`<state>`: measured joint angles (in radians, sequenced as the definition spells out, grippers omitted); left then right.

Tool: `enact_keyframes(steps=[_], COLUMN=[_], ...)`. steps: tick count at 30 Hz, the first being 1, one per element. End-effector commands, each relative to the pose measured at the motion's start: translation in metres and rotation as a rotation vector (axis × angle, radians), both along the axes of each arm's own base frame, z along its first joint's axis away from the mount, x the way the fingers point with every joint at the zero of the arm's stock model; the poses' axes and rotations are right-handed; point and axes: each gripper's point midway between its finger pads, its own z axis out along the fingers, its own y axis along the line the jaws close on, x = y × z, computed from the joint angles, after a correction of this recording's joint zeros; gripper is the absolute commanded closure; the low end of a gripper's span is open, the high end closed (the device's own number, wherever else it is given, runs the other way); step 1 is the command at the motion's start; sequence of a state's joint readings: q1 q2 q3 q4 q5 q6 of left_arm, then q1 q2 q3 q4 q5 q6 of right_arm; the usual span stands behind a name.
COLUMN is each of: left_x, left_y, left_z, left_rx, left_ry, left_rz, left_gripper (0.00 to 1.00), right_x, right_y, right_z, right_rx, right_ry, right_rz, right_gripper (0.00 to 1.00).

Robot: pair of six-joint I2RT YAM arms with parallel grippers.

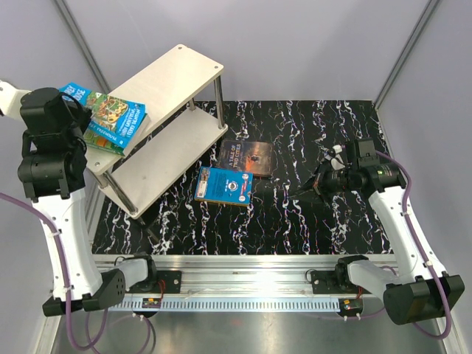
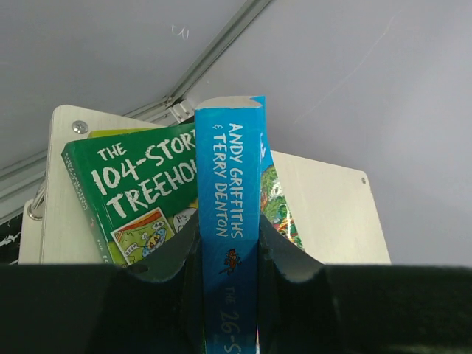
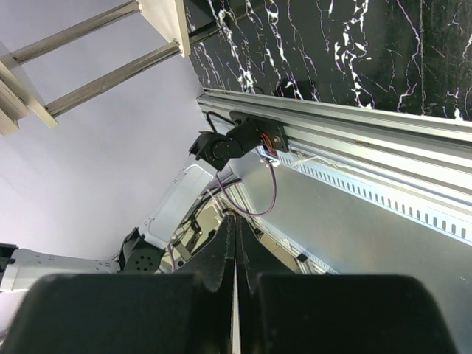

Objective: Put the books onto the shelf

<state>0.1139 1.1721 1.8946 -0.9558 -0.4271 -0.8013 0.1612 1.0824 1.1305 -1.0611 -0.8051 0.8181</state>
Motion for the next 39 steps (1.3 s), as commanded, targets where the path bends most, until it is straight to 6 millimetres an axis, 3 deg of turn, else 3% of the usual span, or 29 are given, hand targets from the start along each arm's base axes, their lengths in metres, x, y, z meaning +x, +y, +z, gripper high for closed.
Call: enact_keyframes(steps=[1, 2, 6, 9, 14, 18, 19, 26, 32, 36, 39], left_x=[0.009, 0.013, 0.015, 0.014, 0.010, 0.001, 0.001, -0.003, -0.022, -0.031, -0.037], left_y=[0.003, 0.002, 0.009, 0.016, 0.023, 0.030, 0.030, 0.035, 0.031, 0.007, -0.009], left_z=[0.002, -0.010, -0.023, -0.028, -0.031, -0.033, -0.029, -0.030, -0.007, 0.018, 0.024], left_rx=[-0.003, -0.015, -0.033, -0.035, -0.034, -0.028, -0.022, -0.047, -0.031, -0.051, -0.086], left_ry=[-0.038, -0.013, 0.008, 0.034, 0.069, 0.095, 0.094, 0.182, 0.144, 0.034, -0.001], left_rz=[-0.021, -0.038, -0.038, -0.028, -0.016, -0.001, -0.011, -0.018, 0.001, -0.086, -0.148], left_gripper=[0.83, 0.81, 0.71, 0.52, 0.43, 0.15, 0.02, 0.01, 0.01, 0.01, 0.01], right_x=[-0.001, -0.002, -0.003, -0.003, -0.002, -0.002, -0.002, -0.003, -0.003, -0.003, -0.003], right_y=[0.004, 0.004, 0.003, 0.004, 0.004, 0.004, 0.003, 0.004, 0.004, 0.004, 0.004], right_z=[0.003, 0.004, 0.001, 0.002, 0.001, 0.000, 0.000, 0.000, -0.001, 0.000, -0.001], right_rx=[0.017, 0.017, 0.015, 0.015, 0.014, 0.013, 0.013, 0.014, 0.014, 0.011, 0.010], right_ry=[-0.025, -0.026, -0.019, -0.020, -0.022, -0.016, -0.017, -0.013, -0.011, -0.016, -0.012], right_rz=[0.029, 0.028, 0.027, 0.030, 0.029, 0.028, 0.026, 0.029, 0.030, 0.029, 0.032], right_gripper=[1.00, 1.00, 1.00, 1.00, 1.00, 1.00, 1.00, 1.00, 1.00, 1.00, 1.00])
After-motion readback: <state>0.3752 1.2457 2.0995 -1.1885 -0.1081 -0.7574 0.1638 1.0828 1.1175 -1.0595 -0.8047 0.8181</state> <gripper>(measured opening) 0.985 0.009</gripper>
